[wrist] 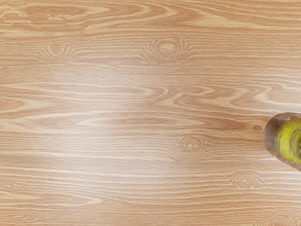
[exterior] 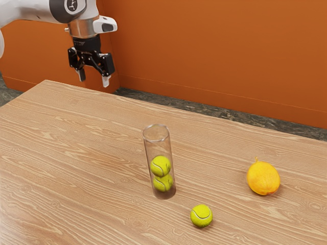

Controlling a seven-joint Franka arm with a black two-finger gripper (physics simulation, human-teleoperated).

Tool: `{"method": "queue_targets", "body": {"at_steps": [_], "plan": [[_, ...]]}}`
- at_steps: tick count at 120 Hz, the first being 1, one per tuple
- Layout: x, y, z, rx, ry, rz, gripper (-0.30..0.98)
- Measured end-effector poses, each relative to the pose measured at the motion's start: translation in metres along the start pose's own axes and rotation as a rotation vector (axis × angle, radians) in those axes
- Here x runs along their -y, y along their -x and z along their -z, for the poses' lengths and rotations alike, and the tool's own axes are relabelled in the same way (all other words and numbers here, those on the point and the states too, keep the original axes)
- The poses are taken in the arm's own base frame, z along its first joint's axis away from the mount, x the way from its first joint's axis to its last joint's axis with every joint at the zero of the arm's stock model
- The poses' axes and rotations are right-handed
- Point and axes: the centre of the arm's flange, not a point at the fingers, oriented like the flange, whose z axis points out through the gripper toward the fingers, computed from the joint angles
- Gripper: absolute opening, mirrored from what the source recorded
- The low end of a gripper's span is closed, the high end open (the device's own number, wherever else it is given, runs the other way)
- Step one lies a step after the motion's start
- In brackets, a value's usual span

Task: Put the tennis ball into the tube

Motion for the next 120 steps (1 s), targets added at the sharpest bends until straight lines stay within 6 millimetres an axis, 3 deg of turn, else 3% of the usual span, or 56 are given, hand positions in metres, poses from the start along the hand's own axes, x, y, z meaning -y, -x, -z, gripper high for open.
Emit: {"method": "queue_targets", "body": {"at_steps": [17,25,44,75,120], "plan": [[-0.001,0.001,-0.001,0.004,0.005,-0.006,0.69],[-0.014,0.004,-0.008,0.021,0.023,-0.030,0.69],[-0.098,0.015,-0.012,0.019,0.045,-0.187,0.69],[-0.200,0.014,-0.070,0.024,-0.005,-0.376,0.69],[-0.349,0.070,-0.055,-0.062,-0.008,-0.633,0.69]]}}
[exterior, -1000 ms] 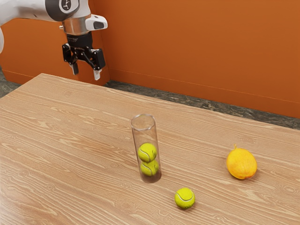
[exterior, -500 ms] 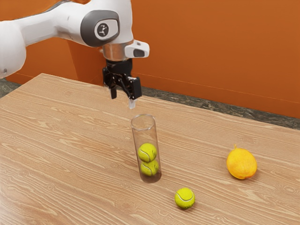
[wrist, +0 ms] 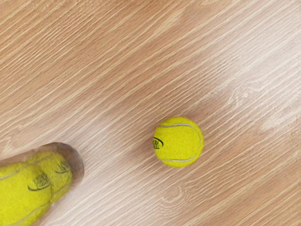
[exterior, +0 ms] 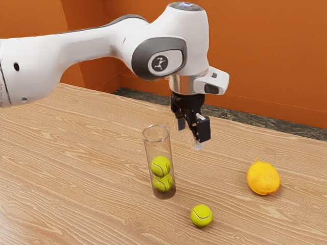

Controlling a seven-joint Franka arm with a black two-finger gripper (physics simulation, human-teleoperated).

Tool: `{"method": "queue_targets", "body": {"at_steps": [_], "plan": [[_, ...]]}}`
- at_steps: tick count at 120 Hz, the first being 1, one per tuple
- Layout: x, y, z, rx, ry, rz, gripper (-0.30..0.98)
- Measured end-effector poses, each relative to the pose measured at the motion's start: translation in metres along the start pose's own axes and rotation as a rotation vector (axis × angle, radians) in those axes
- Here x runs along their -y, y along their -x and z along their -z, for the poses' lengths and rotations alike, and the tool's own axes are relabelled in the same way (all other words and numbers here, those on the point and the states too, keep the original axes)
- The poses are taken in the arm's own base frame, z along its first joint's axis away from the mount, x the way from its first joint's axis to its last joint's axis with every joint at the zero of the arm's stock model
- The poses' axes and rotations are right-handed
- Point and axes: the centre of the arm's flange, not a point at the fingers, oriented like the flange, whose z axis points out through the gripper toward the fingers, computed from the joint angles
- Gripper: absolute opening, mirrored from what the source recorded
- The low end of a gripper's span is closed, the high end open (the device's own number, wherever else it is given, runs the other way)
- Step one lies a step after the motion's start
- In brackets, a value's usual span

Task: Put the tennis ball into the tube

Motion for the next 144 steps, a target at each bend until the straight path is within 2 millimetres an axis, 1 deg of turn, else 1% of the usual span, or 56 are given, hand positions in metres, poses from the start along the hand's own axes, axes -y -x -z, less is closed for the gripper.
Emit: {"method": "queue_targets", "body": {"at_steps": [8,16,22,34,41,59,73,80,102,120,128,135,144], "plan": [[-0.009,-0.005,-0.004,-0.001,0.005,-0.012,0.69],[-0.010,-0.013,-0.022,0.016,0.016,-0.012,0.69],[-0.009,-0.017,-0.044,0.039,0.026,-0.009,0.69],[0.000,-0.017,-0.099,0.096,0.050,0.014,0.69],[-0.002,-0.018,-0.124,0.112,0.074,0.019,0.69],[-0.016,-0.019,-0.173,0.142,0.127,0.022,0.69],[-0.023,-0.012,-0.203,0.160,0.153,0.031,0.69],[-0.029,-0.008,-0.214,0.164,0.159,0.031,0.69],[-0.036,0.001,-0.234,0.143,0.162,0.037,0.69],[-0.025,-0.005,-0.239,0.082,0.139,0.046,0.69],[-0.022,-0.008,-0.247,0.066,0.135,0.048,0.69],[-0.025,-0.011,-0.255,0.061,0.135,0.042,0.69],[-0.023,-0.014,-0.261,0.051,0.131,0.044,0.69]]}}
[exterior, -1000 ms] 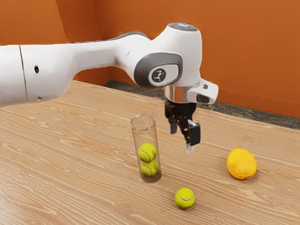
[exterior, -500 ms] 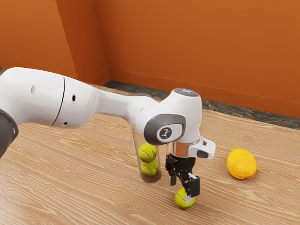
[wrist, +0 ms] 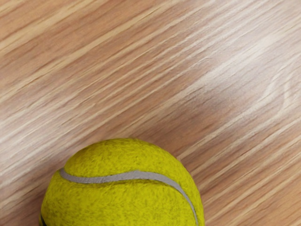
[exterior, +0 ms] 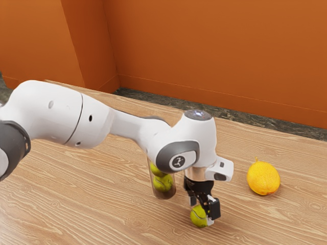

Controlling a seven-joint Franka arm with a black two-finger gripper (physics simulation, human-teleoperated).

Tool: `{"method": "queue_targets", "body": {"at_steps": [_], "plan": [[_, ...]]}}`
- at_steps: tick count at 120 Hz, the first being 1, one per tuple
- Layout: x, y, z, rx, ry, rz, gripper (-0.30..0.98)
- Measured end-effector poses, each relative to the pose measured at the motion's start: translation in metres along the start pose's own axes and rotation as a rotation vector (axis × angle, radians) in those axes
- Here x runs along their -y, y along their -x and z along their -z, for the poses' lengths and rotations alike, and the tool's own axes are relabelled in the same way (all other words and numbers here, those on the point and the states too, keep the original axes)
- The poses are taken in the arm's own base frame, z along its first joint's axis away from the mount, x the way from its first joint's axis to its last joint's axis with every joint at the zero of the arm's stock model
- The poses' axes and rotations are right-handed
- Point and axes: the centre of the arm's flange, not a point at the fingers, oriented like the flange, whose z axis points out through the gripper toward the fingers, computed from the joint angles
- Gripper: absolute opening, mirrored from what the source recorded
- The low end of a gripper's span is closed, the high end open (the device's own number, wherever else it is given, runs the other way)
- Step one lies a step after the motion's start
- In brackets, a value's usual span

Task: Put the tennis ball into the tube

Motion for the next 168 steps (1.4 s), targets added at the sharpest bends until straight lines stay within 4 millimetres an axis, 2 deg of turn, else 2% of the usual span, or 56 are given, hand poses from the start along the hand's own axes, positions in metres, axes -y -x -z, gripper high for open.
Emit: {"method": "queue_targets", "body": {"at_steps": [21,46,88,110,129,150,168], "plan": [[0.002,-0.003,-0.006,-0.012,-0.017,-0.006,0.69],[-0.003,-0.003,-0.028,0.007,-0.039,-0.036,0.68],[-0.002,-0.004,-0.034,-0.005,-0.058,-0.050,0.67],[-0.002,-0.004,-0.034,-0.010,-0.060,-0.052,0.59],[0.000,0.000,-0.044,0.006,-0.100,-0.084,0.50],[0.000,0.000,-0.045,-0.001,-0.108,-0.088,0.56],[-0.001,-0.002,-0.043,-0.014,-0.099,-0.081,0.46]]}}
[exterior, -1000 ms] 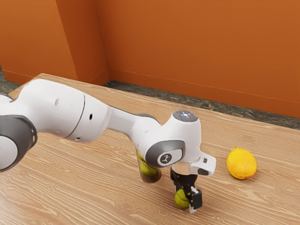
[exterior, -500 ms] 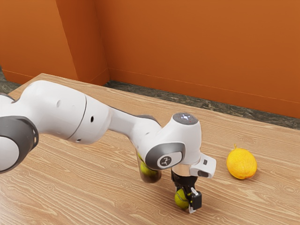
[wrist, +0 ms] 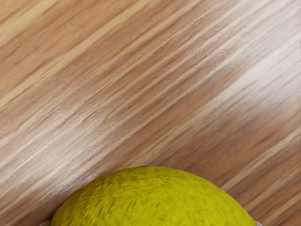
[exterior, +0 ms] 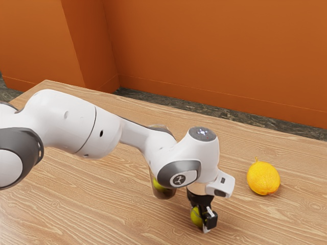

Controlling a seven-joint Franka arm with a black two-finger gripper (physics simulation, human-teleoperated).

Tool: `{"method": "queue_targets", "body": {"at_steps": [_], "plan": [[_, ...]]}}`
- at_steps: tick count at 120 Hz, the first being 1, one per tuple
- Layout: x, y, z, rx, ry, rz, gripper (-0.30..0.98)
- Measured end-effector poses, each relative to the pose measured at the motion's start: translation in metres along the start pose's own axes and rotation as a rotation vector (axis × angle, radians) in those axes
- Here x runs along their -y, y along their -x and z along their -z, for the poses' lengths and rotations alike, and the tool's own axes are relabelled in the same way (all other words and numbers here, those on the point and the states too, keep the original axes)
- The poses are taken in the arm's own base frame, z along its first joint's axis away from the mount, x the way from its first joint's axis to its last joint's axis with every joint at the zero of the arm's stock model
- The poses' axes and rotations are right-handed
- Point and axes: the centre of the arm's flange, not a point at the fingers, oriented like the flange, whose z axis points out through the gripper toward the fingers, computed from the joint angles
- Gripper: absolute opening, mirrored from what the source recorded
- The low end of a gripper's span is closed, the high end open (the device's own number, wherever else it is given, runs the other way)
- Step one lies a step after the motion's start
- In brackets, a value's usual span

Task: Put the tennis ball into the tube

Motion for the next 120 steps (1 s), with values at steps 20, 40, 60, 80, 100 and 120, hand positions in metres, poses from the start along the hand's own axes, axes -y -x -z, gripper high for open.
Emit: {"method": "queue_targets", "body": {"at_steps": [20,40,60,80,100,120], "plan": [[0.000,-0.001,0.001,-0.006,0.004,0.006,0.45],[0.000,-0.001,0.004,-0.010,0.010,0.014,0.44],[0.003,-0.002,0.023,-0.033,0.032,0.053,0.42],[0.025,-0.011,0.063,-0.063,0.036,0.102,0.41],[0.038,-0.021,0.111,-0.075,-0.032,0.078,0.40],[0.024,-0.026,0.161,-0.094,-0.064,0.046,0.39]]}}
